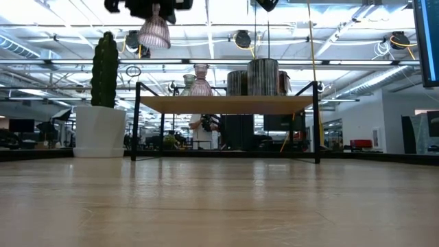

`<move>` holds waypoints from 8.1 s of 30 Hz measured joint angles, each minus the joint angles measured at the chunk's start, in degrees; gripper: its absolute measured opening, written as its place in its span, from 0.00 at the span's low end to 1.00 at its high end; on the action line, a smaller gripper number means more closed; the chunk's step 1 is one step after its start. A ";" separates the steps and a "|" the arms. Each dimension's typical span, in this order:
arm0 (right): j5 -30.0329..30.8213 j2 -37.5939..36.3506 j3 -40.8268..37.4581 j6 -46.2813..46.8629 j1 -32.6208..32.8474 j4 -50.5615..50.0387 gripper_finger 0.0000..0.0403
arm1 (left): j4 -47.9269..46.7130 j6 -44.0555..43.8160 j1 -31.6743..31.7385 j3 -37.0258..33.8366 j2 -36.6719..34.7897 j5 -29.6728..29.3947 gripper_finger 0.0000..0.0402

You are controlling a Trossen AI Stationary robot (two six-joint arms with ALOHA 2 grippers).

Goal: Pick & Place candle stick holders
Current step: Put the pink vase candle holder on the shelf, then return to Home Position

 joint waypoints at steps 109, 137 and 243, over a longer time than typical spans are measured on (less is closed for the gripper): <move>0.14 0.12 -0.07 -4.14 -0.01 0.69 0.36 | 23.11 5.67 21.15 -3.56 11.44 -1.97 0.56; -0.06 0.12 -0.09 -1.54 -0.01 0.37 0.36 | 21.38 34.56 16.13 -3.38 -1.90 -6.30 0.56; 9.09 -34.65 -23.40 3.19 -0.90 1.75 0.36 | 5.73 1.08 -5.13 -18.67 -27.68 43.35 0.04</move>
